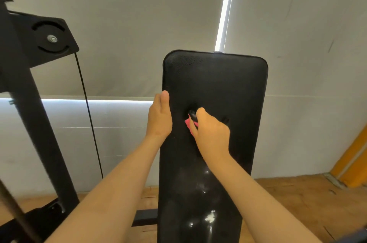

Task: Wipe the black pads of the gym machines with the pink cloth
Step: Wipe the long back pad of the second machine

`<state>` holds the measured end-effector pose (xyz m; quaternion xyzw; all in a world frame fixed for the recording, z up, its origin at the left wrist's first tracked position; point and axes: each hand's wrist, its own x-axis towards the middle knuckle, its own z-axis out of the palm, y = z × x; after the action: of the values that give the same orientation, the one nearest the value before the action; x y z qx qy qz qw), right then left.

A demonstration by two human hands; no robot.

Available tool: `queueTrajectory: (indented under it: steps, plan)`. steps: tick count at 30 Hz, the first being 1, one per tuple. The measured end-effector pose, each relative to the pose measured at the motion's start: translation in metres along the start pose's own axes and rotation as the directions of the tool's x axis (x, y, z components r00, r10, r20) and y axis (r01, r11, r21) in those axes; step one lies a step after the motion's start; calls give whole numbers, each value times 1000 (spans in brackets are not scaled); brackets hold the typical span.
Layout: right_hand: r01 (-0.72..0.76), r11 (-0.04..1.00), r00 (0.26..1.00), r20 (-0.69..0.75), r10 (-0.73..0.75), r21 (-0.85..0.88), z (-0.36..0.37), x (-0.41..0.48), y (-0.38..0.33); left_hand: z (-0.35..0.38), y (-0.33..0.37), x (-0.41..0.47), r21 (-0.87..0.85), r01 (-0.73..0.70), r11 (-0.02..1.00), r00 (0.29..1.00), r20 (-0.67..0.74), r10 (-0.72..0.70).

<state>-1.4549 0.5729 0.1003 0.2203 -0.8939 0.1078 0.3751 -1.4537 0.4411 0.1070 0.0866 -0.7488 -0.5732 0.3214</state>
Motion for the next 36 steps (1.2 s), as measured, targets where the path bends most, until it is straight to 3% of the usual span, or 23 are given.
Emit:
queueTrajectory:
  steps: [4, 10, 15, 18, 23, 30, 33, 36]
  plan:
    - [81, 990, 997, -6, -82, -116, 28, -42, 4, 0, 0, -2, -3, 7, 1000, 1000, 5, -7]
    - [122, 991, 993, 5, -122, -52, 30, -71, 4, -3, 1, -3, -34, 15, 999, 998, 66, -13]
    - [76, 987, 982, -183, -49, 145, -7, -15, -6, -6, -4, 2, -133, 44, 990, 989, 145, -24]
    - [63, 991, 967, -252, -31, 120, -14, 19, -17, -9, -9, 3, -216, 105, 971, 974, 219, -57]
    - [11, 998, 976, -219, 4, 68, 6, 14, -25, -12, -11, 4, -250, 146, 957, 969, 230, -88]
    - [66, 991, 991, -109, -79, -117, 25, -30, -23, -16, -11, 5, -268, 190, 944, 953, 282, -112]
    - [54, 996, 997, -47, -58, -77, 27, -48, -21, -17, -12, 6, -292, 220, 931, 943, 307, -126]
    - [67, 997, 986, -154, -59, 49, 9, -31, -25, -16, -15, 8, -349, 224, 910, 941, 320, -109]
